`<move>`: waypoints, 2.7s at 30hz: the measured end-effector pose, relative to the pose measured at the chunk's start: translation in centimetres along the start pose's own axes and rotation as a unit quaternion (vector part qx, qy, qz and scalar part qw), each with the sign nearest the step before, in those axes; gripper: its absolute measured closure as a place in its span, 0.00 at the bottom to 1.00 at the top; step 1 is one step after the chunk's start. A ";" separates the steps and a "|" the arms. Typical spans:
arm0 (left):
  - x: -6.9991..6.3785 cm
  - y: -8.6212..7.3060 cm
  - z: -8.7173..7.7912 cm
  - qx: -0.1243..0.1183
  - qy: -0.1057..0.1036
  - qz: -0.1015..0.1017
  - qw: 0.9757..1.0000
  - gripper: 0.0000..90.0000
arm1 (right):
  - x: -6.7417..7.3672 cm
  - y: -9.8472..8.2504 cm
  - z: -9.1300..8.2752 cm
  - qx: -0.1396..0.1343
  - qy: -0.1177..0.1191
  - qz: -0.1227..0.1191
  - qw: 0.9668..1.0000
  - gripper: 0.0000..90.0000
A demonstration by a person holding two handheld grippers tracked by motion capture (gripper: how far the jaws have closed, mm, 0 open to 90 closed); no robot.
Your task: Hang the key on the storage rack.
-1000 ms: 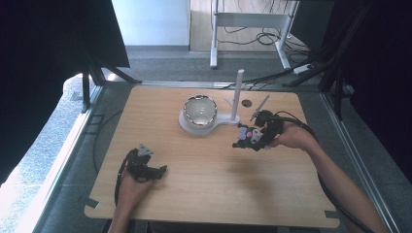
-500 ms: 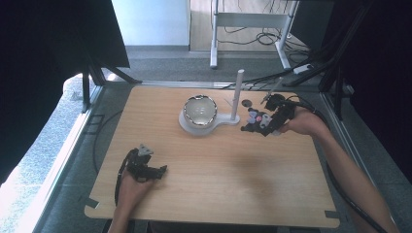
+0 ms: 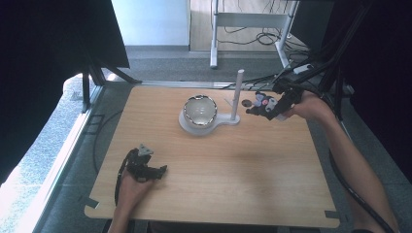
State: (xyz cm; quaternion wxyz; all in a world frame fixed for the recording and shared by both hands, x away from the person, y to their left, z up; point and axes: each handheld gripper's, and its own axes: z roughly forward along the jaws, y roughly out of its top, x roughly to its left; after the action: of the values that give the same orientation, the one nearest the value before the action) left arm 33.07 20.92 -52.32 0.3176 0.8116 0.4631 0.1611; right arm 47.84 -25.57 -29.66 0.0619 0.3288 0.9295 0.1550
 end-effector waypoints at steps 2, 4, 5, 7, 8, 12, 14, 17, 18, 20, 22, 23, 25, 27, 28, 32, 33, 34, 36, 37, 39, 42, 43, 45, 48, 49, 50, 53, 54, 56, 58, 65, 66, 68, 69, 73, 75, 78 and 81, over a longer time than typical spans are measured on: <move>0.0 0.0 0.0 0.000 -0.001 0.000 1.000 0.02 | -0.4 0.3 -0.4 -0.006 0.000 0.004 1.000 0.37; 0.0 0.0 0.0 0.000 -0.001 0.000 1.000 0.02 | -0.8 0.5 -0.7 -0.011 -0.003 0.007 1.000 0.37; 0.0 0.0 0.0 0.000 -0.001 0.000 1.000 0.02 | -0.9 0.7 -0.8 -0.012 -0.005 0.011 1.000 0.37; 0.0 0.0 0.0 0.000 0.000 0.000 1.000 0.02 | -1.3 1.1 -1.2 -0.015 -0.008 0.016 1.000 0.37; 0.0 0.0 0.0 0.000 -0.001 0.000 1.000 0.02 | -1.4 1.2 -1.2 -0.017 -0.010 0.017 1.000 0.37; 0.0 0.0 0.0 0.002 -0.001 0.002 1.000 0.02 | -2.1 1.9 -1.7 -0.025 -0.016 0.024 0.999 0.37; 0.0 0.0 0.0 0.001 0.000 0.002 1.000 0.02 | -2.4 2.4 -1.8 -0.027 -0.018 0.028 0.999 0.37; 0.0 0.0 0.0 0.001 -0.001 0.000 1.000 0.02 | -2.7 3.0 -1.9 -0.031 -0.020 0.031 0.999 0.37; 0.0 0.0 0.0 0.002 -0.002 0.000 1.000 0.02 | -2.8 3.3 -1.9 -0.031 -0.022 0.031 0.999 0.37; 0.0 0.0 0.0 0.002 -0.002 0.000 1.000 0.02 | -3.0 3.7 -1.8 -0.032 -0.023 0.032 0.999 0.37; 0.0 0.0 0.0 0.002 -0.002 0.000 1.000 0.02 | -3.1 4.0 -1.7 -0.033 -0.024 0.035 0.999 0.37; 0.0 0.0 0.0 0.002 -0.002 0.000 1.000 0.02 | -3.3 4.2 -1.6 -0.034 -0.024 0.036 0.998 0.37; 0.0 0.0 0.0 0.001 -0.001 0.000 1.000 0.02 | -3.5 4.5 -1.5 -0.036 -0.027 0.040 0.998 0.37; 0.0 0.0 0.0 0.002 -0.002 0.000 1.000 0.02 | -3.7 4.8 -1.3 -0.040 -0.027 0.041 0.998 0.37; 0.0 0.0 0.0 0.002 -0.002 0.000 1.000 0.02 | -3.7 4.9 -1.3 -0.041 -0.027 0.042 0.998 0.37; 0.0 0.0 0.0 0.002 -0.002 0.001 1.000 0.02 | -3.7 5.5 -1.2 -0.047 -0.028 0.043 0.998 0.37; 0.0 0.0 0.0 0.002 -0.002 0.000 1.000 0.02 | -3.6 5.7 -1.2 -0.048 -0.028 0.042 0.998 0.37; 0.0 0.0 0.0 0.002 -0.002 0.001 1.000 0.02 | -3.5 5.8 -1.2 -0.049 -0.027 0.041 0.998 0.37; 0.0 0.0 0.0 0.003 -0.004 0.001 1.000 0.02 | -3.3 6.0 -1.3 -0.049 -0.024 0.036 0.998 0.37; 0.0 0.0 0.0 0.003 -0.004 0.001 1.000 0.02 | -3.1 6.1 -1.4 -0.049 -0.023 0.035 0.998 0.37; 0.0 0.0 0.0 0.003 -0.004 0.001 1.000 0.02 | -2.8 6.2 -1.4 -0.049 -0.019 0.032 0.998 0.37; 0.0 0.0 0.0 0.002 -0.002 0.000 1.000 0.02 | -2.3 6.2 -1.2 -0.042 -0.014 0.026 0.999 0.37; 0.0 0.0 0.0 0.001 -0.002 0.000 1.000 0.02 | -2.2 6.1 -1.1 -0.041 -0.013 0.026 0.999 0.37; 0.0 0.0 0.0 0.001 -0.002 0.000 1.000 0.02 | -1.8 6.0 -0.9 -0.040 -0.007 0.022 0.999 0.37; 0.0 0.0 0.0 0.001 -0.002 0.000 1.000 0.02 | -1.1 5.6 -0.5 -0.032 0.000 0.020 0.999 0.37; 0.0 0.0 0.0 0.001 -0.002 0.000 1.000 0.02 | -1.1 5.6 -0.5 -0.032 0.000 0.020 0.999 0.37; 0.0 0.0 0.0 0.001 -0.002 0.000 1.000 0.02 | -1.0 5.5 -0.4 -0.031 0.003 0.019 0.999 0.37; 0.0 0.0 0.0 0.001 -0.002 0.002 1.000 0.02 | -0.6 5.1 0.3 -0.023 0.010 0.016 1.000 0.37; 0.0 0.0 0.0 0.002 -0.001 0.002 1.000 0.02 | -0.3 4.7 0.9 -0.019 0.014 0.014 1.000 0.37; 0.0 0.0 0.0 0.000 -0.001 0.000 1.000 0.02 | -0.2 4.5 1.5 -0.017 0.018 0.014 1.000 0.37; 0.0 0.0 0.0 0.000 -0.001 0.000 1.000 0.02 | -0.2 4.3 1.8 -0.015 0.019 0.014 1.000 0.37; 0.0 0.0 0.0 -0.002 0.000 0.000 1.000 0.02 | -0.5 3.5 4.2 -0.010 0.025 0.021 0.999 0.37; 0.0 0.0 0.0 -0.001 0.000 0.000 1.000 0.02 | -0.5 3.5 4.4 -0.009 0.026 0.021 0.999 0.37; 0.0 0.0 0.0 -0.001 0.000 0.000 1.000 0.02 | -0.6 3.4 5.0 -0.009 0.026 0.024 0.999 0.37; 0.0 0.0 0.0 -0.001 0.000 0.000 1.000 0.02 | -0.6 3.4 5.3 -0.008 0.024 0.024 0.999 0.37; 0.0 0.0 0.0 -0.001 0.000 0.000 1.000 0.02 | -0.6 3.4 6.0 -0.009 0.021 0.024 0.999 0.37; 0.0 0.0 0.0 -0.002 0.000 0.000 1.000 0.02 | -0.7 3.4 6.3 -0.007 0.016 0.025 1.000 0.37; 0.0 0.0 0.0 -0.002 0.000 0.000 1.000 0.02 | -0.8 3.4 6.9 -0.005 0.005 0.025 1.000 0.36; 0.0 0.0 0.0 -0.002 0.000 0.000 1.000 0.02 | -0.9 3.3 7.5 -0.001 0.002 0.027 1.000 0.35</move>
State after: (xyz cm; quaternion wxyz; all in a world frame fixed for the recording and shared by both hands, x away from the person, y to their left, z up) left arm 33.06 20.90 -52.34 0.3187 0.8112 0.4627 0.1622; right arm 52.11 -21.81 -35.60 0.0558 0.3534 0.9202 0.1586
